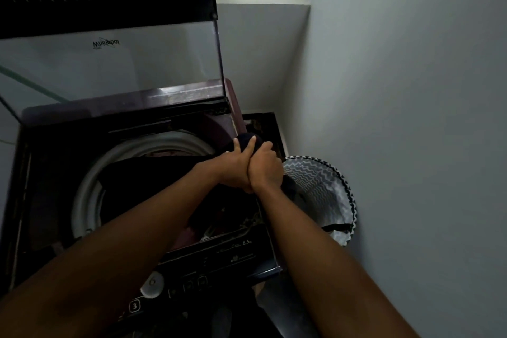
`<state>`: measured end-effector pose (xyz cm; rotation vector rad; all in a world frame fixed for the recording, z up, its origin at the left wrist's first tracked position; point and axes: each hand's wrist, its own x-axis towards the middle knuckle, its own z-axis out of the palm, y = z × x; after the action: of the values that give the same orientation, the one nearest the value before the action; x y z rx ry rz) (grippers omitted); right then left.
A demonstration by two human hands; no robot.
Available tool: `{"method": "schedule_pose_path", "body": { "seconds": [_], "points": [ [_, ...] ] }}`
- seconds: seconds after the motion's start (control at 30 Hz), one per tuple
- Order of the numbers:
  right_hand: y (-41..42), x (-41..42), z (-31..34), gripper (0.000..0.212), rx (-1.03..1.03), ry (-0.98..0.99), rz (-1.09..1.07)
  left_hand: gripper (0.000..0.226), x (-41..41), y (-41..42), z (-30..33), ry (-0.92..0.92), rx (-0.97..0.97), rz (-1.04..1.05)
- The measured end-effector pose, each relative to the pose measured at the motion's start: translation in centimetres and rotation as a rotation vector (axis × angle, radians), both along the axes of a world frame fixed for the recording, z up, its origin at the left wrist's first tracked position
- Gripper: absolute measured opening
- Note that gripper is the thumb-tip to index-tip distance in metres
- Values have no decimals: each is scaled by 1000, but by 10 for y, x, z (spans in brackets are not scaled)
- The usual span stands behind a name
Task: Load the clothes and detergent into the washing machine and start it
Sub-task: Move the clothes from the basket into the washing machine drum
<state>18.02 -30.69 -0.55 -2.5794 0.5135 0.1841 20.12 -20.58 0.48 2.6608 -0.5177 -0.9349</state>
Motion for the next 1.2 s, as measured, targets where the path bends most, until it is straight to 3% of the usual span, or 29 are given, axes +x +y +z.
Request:
{"method": "schedule_pose_path", "body": {
  "seconds": [0.1, 0.2, 0.33, 0.53, 0.77, 0.97, 1.03, 1.13, 1.2],
  "points": [
    [12, -7, 9, 43, -108, -82, 32, 141, -7, 12, -7, -50, -126, 28],
    [22, -8, 18, 29, -172, -165, 75, 135, -15, 27, -9, -114, -352, 172],
    [48, -7, 39, 22, -32, -183, 157, 112, -27, 54, 2, -241, -550, 394],
    [114, -14, 38, 19, 179, -110, 302, 127, -46, 125, 18, -272, -372, 443],
    [193, -26, 25, 42, 251, -44, 495, 125, -79, 202, 2, -353, -343, 561],
    [246, -47, -18, 23, 408, 21, 531, 106, -114, 241, -46, -426, -200, 598],
    [253, -55, -44, 25, 294, 56, 629, 92, -126, 247, -61, -382, -126, 576],
    [254, -68, -69, 38, 55, 287, 944, 79, -140, 247, -73, -157, -39, 475],
    [247, -73, -70, 44, 162, 500, 980, 75, -144, 248, -69, 20, 37, 456]
  ]
}}
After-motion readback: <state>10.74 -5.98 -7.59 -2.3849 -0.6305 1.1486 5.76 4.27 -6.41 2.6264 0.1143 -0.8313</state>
